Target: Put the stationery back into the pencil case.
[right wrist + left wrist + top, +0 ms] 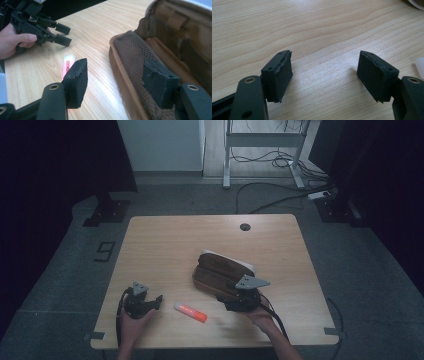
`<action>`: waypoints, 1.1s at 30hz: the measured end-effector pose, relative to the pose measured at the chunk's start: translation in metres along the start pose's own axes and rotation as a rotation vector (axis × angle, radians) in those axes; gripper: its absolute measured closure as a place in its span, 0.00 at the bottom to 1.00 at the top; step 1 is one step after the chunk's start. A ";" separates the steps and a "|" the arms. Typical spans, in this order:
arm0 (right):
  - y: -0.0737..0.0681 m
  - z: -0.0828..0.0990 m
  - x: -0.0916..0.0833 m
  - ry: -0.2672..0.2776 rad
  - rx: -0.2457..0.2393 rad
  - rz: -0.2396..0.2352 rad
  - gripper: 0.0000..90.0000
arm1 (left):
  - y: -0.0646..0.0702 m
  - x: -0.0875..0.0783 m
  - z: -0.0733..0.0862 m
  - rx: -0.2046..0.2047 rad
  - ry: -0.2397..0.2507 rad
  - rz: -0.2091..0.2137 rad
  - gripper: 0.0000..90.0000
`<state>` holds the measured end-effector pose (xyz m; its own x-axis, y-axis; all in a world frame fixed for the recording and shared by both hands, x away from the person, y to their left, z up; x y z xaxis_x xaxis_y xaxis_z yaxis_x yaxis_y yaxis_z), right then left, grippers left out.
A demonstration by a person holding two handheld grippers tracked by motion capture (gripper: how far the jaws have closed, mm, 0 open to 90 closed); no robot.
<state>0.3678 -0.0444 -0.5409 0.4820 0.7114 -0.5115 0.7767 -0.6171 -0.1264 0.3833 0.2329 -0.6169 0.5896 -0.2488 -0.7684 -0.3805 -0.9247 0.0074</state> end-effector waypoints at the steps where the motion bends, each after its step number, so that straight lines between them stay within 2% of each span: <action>1: -0.002 0.001 0.002 -0.004 0.000 -0.003 0.41 | 0.000 0.000 0.000 0.000 0.000 0.000 0.31; 8: -0.013 0.002 0.014 -0.031 -0.024 -0.026 0.41 | 0.001 0.000 0.000 0.001 0.002 0.000 0.31; 22: -0.033 -0.004 0.034 -0.044 -0.039 -0.063 0.42 | 0.001 0.000 0.000 0.002 0.001 0.001 0.31; 33: -0.051 0.004 0.048 -0.083 -0.055 -0.091 0.45 | 0.001 0.000 0.000 0.002 0.001 0.002 0.31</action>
<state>0.3497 0.0200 -0.5628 0.3753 0.7316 -0.5691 0.8375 -0.5307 -0.1300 0.3834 0.2318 -0.6169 0.5901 -0.2507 -0.7674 -0.3826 -0.9239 0.0076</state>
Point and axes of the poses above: each handheld gripper's, and its own axes: x roughly forward along the jaws, z roughly out of its underside, y roughly to its right, the point moved 10 cm from there along x, roughly forward along the jaws, and after that the axes turned 5 degrees about -y, right-handed, at the moved point
